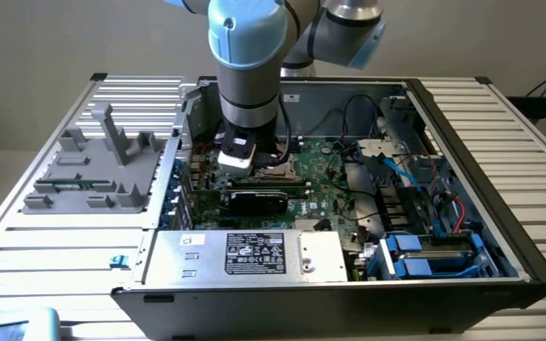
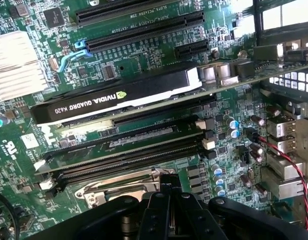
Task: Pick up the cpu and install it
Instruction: 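Install the second cpu locking lever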
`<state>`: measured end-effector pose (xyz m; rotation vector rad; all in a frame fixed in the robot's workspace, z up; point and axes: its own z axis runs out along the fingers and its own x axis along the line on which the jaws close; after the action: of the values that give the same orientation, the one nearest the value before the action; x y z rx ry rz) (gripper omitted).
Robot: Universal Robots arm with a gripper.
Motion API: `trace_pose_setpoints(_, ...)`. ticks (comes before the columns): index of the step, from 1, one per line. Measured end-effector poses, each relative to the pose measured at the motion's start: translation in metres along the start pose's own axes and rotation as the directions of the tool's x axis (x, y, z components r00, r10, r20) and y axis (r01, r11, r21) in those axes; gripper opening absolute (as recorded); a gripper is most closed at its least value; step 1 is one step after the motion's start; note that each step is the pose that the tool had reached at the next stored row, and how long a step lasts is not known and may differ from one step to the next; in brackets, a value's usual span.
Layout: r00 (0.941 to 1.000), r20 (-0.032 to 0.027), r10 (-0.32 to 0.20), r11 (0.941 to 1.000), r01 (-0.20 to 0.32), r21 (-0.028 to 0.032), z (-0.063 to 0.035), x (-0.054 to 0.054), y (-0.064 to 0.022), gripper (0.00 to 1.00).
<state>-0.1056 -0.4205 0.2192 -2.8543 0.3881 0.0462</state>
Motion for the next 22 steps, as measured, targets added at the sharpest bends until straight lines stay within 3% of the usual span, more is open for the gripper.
trace_pose_setpoints(22, 1.0000, 0.0012, 0.001, 1.0000, -0.001, -0.0007, 0.0099, -0.0052, 0.0037, 0.11)
